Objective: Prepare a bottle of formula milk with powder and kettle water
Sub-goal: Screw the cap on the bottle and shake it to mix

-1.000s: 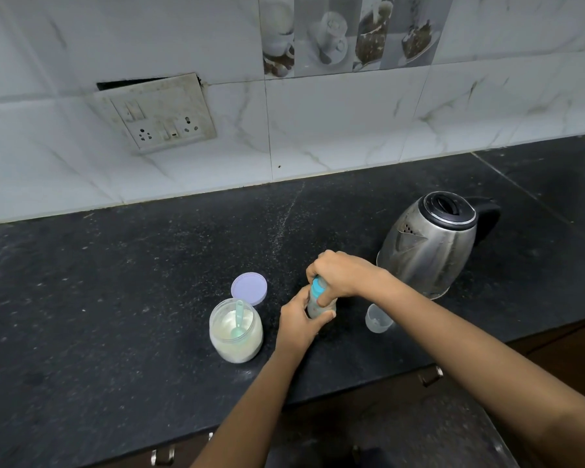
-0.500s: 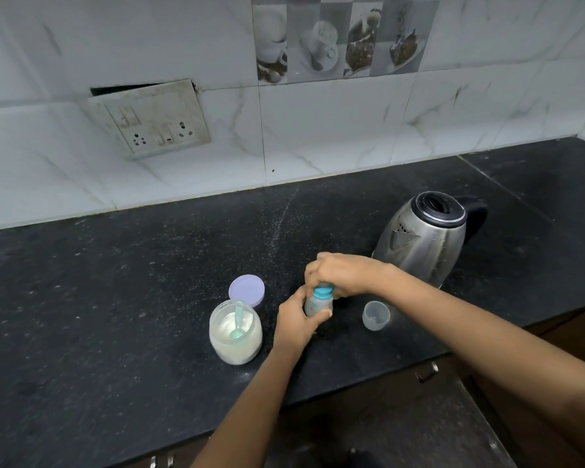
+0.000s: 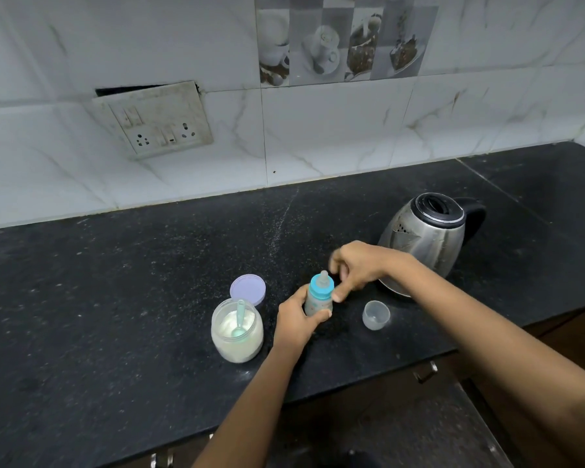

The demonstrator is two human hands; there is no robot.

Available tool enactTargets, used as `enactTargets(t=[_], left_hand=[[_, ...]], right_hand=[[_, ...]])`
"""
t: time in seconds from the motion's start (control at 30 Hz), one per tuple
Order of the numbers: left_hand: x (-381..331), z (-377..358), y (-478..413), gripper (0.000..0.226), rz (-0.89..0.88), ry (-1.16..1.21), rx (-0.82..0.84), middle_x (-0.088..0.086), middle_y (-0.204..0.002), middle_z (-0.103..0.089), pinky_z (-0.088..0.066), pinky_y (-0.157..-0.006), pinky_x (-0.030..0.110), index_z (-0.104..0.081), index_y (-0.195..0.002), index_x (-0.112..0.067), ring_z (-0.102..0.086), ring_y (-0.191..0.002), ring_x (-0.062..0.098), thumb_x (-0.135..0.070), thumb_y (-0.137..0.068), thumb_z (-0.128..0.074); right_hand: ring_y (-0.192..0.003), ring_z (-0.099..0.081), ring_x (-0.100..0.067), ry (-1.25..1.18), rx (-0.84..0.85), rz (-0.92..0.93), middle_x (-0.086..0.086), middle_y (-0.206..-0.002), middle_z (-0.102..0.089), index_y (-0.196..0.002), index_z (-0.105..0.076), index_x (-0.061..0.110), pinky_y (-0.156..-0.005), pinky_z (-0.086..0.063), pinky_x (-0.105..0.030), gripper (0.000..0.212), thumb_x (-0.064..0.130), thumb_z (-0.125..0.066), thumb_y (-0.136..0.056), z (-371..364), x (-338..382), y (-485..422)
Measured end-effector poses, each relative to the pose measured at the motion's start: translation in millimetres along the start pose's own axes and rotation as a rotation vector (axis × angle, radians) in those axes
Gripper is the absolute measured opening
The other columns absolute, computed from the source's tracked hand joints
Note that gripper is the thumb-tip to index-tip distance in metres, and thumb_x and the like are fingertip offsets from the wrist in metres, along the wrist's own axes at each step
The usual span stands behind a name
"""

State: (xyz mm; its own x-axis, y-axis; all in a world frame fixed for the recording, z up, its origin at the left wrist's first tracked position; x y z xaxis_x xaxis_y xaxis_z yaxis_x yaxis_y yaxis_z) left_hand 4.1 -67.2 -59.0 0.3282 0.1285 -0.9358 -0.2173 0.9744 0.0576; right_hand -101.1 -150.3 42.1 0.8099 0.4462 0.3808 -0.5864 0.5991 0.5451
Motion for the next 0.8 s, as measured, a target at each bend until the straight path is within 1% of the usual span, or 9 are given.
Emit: enactTargets(t=[0.07, 0.1, 0.2, 0.3, 0.47, 0.53, 0.63, 0.7, 0.8], left_hand=[[1.6, -0.1, 0.0, 0.060, 0.016, -0.013, 0.002, -0.019, -0.113, -0.062, -0.043, -0.096, 0.022, -0.055, -0.127, -0.030, -0.057, -0.108, 0.000, -0.019, -0.072, -0.079], [2.6, -0.4, 0.1, 0.062, 0.020, -0.017, 0.006, -0.018, -0.115, -0.062, -0.042, -0.097, 0.022, -0.055, -0.128, -0.029, -0.057, -0.109, 0.000, -0.020, -0.072, -0.079], [4.8, 0.1, -1.0, 0.060, 0.029, -0.027, 0.005, -0.016, -0.114, -0.065, -0.045, -0.097, 0.026, -0.056, -0.127, -0.030, -0.059, -0.108, 0.000, -0.023, -0.072, -0.079], [1.5, 1.7, -0.5, 0.055, 0.048, -0.045, -0.003, -0.018, -0.105, -0.068, -0.048, -0.091, 0.024, -0.058, -0.121, -0.034, -0.061, -0.101, -0.002, -0.026, -0.071, -0.078], [-5.7, 1.9, 13.2, 0.034, 0.091, -0.033, -0.136, -0.014, -0.084, -0.070, -0.047, -0.071, 0.016, -0.064, -0.111, -0.035, -0.064, -0.080, -0.002, -0.028, -0.078, -0.069], [-8.2, 1.8, 17.2, 0.030, 0.132, -0.042, -0.178, -0.012, -0.080, -0.068, -0.043, -0.066, 0.014, -0.064, -0.108, -0.033, -0.062, -0.076, 0.000, -0.026, -0.079, -0.067], [-9.8, 0.8, 18.8, 0.022, 0.188, -0.078, -0.205, -0.006, -0.083, -0.068, -0.052, -0.073, 0.030, -0.063, -0.098, -0.025, -0.065, -0.082, 0.012, -0.033, -0.078, -0.061], [-10.2, 0.2, 20.7, 0.034, 0.223, -0.021, -0.229, -0.001, -0.084, -0.069, -0.054, -0.079, 0.039, -0.063, -0.096, -0.020, -0.066, -0.087, 0.020, -0.041, -0.072, -0.051], [-11.4, 0.9, 20.2, 0.033, 0.178, -0.079, -0.210, -0.004, -0.085, -0.069, -0.050, -0.074, 0.032, -0.064, -0.107, -0.026, -0.066, -0.086, 0.017, -0.040, -0.077, -0.059]], right_hand=[[-0.110, -0.055, -0.007, -0.033, -0.062, 0.215, 0.007, -0.133, -0.052, -0.141, -0.042, 0.018, -0.091, -0.046, -0.018, 0.085, 0.023, -0.086, -0.068, -1.5, 6.3, -1.1], [-0.120, -0.049, -0.002, -0.086, -0.061, 0.295, 0.011, -0.139, -0.047, -0.143, -0.041, 0.022, -0.100, -0.040, -0.016, 0.083, 0.017, -0.083, -0.071, -8.2, 10.6, -1.7], [-0.116, -0.053, 0.004, -0.229, -0.133, 0.362, 0.012, -0.127, -0.060, -0.130, -0.059, 0.021, -0.101, -0.039, -0.014, 0.057, 0.012, -0.076, -0.076, -22.7, 12.6, -7.0], [-0.101, -0.061, 0.003, -0.338, -0.321, 0.307, 0.014, -0.111, -0.066, -0.119, -0.065, 0.021, -0.089, -0.046, -0.017, 0.046, 0.014, -0.075, -0.075, -28.0, 7.4, -2.1], [-0.108, -0.061, -0.013, -0.452, -0.790, -0.006, 0.006, -0.122, -0.065, -0.124, -0.062, 0.023, -0.088, -0.044, -0.020, 0.045, 0.021, -0.069, -0.079, -56.0, 5.2, 16.3], [-0.108, -0.060, -0.020, -0.444, -0.832, -0.115, 0.002, -0.122, -0.064, -0.126, -0.059, 0.022, -0.088, -0.045, -0.028, 0.044, 0.022, -0.064, -0.083, -59.5, 12.1, 17.5], [-0.102, -0.061, -0.027, -0.387, -0.850, -0.230, -0.005, -0.113, -0.066, -0.126, -0.055, 0.020, -0.082, -0.046, -0.032, 0.038, 0.024, -0.059, -0.088, -55.3, 18.1, 19.5], [-0.102, -0.062, -0.028, -0.411, -0.882, -0.266, -0.006, -0.114, -0.067, -0.129, -0.053, 0.021, -0.082, -0.045, -0.033, 0.041, 0.026, -0.059, -0.088, -59.4, 16.8, 20.0], [-0.106, -0.062, -0.021, -0.591, -0.873, -0.158, -0.001, -0.117, -0.066, -0.129, -0.055, 0.021, -0.090, -0.047, -0.031, 0.050, 0.024, -0.069, -0.081, -64.5, 8.5, 17.8]])
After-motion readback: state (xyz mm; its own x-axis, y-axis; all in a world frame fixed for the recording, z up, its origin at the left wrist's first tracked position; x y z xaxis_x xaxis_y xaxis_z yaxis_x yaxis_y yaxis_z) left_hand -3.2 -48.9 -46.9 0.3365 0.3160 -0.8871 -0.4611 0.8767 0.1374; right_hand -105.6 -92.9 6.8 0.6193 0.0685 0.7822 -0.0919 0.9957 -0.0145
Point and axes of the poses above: each hand's wrist, its own y-axis away from the middle knuckle, its own z-axis out of the back of the hand, x = y × z, the point moved 8 cm from there along -y, towards the middle knuckle
